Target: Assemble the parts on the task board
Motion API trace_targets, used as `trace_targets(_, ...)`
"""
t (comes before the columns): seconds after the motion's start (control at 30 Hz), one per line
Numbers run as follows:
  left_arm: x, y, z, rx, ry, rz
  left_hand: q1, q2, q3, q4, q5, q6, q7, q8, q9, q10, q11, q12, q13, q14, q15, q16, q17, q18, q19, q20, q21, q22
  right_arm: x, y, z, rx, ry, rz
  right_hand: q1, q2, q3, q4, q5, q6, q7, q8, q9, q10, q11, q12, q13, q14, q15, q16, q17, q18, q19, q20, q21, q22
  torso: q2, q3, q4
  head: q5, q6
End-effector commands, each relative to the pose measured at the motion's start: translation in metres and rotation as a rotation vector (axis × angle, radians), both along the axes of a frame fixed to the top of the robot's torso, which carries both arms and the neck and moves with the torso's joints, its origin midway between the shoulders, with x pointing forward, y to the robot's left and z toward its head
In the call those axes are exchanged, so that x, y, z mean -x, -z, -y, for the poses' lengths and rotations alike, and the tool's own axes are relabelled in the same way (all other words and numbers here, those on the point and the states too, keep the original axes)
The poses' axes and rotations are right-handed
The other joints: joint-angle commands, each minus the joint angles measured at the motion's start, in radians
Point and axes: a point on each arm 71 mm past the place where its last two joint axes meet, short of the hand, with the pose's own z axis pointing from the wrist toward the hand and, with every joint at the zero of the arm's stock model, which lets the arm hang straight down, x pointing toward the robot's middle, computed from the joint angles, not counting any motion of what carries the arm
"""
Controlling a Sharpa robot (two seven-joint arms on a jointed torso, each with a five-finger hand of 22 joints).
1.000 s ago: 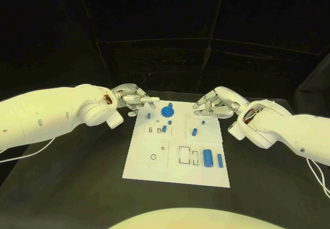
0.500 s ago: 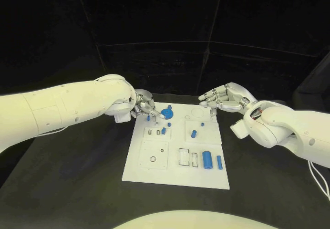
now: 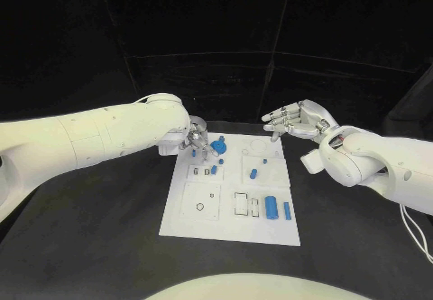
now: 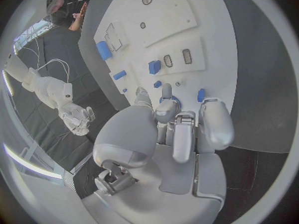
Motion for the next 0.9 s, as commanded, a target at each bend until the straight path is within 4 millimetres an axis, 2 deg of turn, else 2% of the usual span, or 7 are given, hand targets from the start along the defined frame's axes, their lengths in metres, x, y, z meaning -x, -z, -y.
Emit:
trace_targets(0.03,0.0,0.003,0.003,-0.05,0.021,-0.014,0.005,-0.008,-0.003,-0.005,-0.003,-0.009,0.002,0.008,0.004,-0.002,0.004,0.002,-0.002,0.106,-0.007,0.006,0.263,-0.017,0.003,-0.002,0.003,-0.001,-0.001,-0.003,-0.002,-0.043,-0.004,0.006,-0.024,-0.003,-0.009,0.006,0.026,0.006,0.0,-0.007,0.0,0.011,0.008,-0.014,-0.025,-0.027,0.012,-0.07,-0.042,0.009,-0.028,0.016,-0.051,-0.031,-0.001,0.0001,0.003,-0.002,-0.001)
trace_targets(0.07,0.0,0.004,0.005,-0.053,0.025,-0.015,0.006,-0.01,-0.003,-0.006,-0.003,-0.01,0.002,0.009,0.005,-0.003,0.004,0.002,-0.002,0.106,-0.006,0.006,0.263,-0.017,0.004,-0.001,0.003,0.0,-0.001,-0.004,-0.002,-0.046,-0.005,0.008,-0.026,0.0,-0.012,0.006,0.038,0.01,0.0,-0.011,0.0,0.021,0.012,-0.023,-0.044,-0.01,0.011,-0.108,-0.071,0.013,-0.021,0.024,-0.079,-0.051,-0.001,-0.0002,0.0028,-0.002,-0.002)
trace_targets(0.27,0.001,0.008,0.012,-0.071,0.039,-0.023,0.007,-0.013,-0.003,-0.007,-0.003,-0.012,0.003,0.011,0.007,-0.004,0.005,0.001,-0.002,0.106,-0.006,0.006,0.263,-0.017,0.004,-0.001,0.004,0.001,-0.003,-0.005,-0.004,-0.059,-0.011,0.01,-0.028,0.009,-0.021,0.004,0.053,0.025,0.0,-0.014,0.001,0.044,0.006,-0.033,-0.075,0.03,0.012,-0.16,-0.114,0.013,0.015,0.02,-0.107,-0.076,-0.001,-0.0009,0.0021,-0.002,-0.005)
trace_targets(0.73,0.004,0.016,0.025,-0.082,0.066,-0.041,0.01,-0.015,0.0,-0.009,-0.001,-0.017,0.004,0.014,0.01,-0.007,0.005,-0.001,-0.006,0.106,-0.005,0.006,0.263,-0.017,0.004,0.0,0.005,0.003,-0.006,-0.005,-0.009,-0.058,-0.005,0.013,-0.03,0.01,-0.028,0.001,0.071,0.024,0.003,-0.025,-0.001,0.048,0.006,-0.045,-0.099,0.056,0.013,-0.196,-0.143,0.012,0.036,0.017,-0.129,-0.094,-0.002,-0.0015,0.0029,-0.008,-0.01)
trace_targets(0.9,0.005,0.019,0.027,-0.089,0.073,-0.053,-0.004,-0.023,-0.004,0.0,-0.001,-0.024,0.005,0.021,0.017,-0.009,0.007,0.0,-0.003,0.106,-0.004,0.006,0.263,-0.017,0.003,0.001,0.006,0.005,-0.007,-0.005,-0.01,-0.057,-0.004,0.013,-0.025,0.012,-0.027,-0.004,0.088,0.024,0.004,-0.028,0.0,0.05,0.007,-0.048,-0.108,0.062,0.013,-0.209,-0.153,0.012,0.04,0.017,-0.137,-0.1,-0.001,-0.0011,0.0035,-0.01,-0.012)
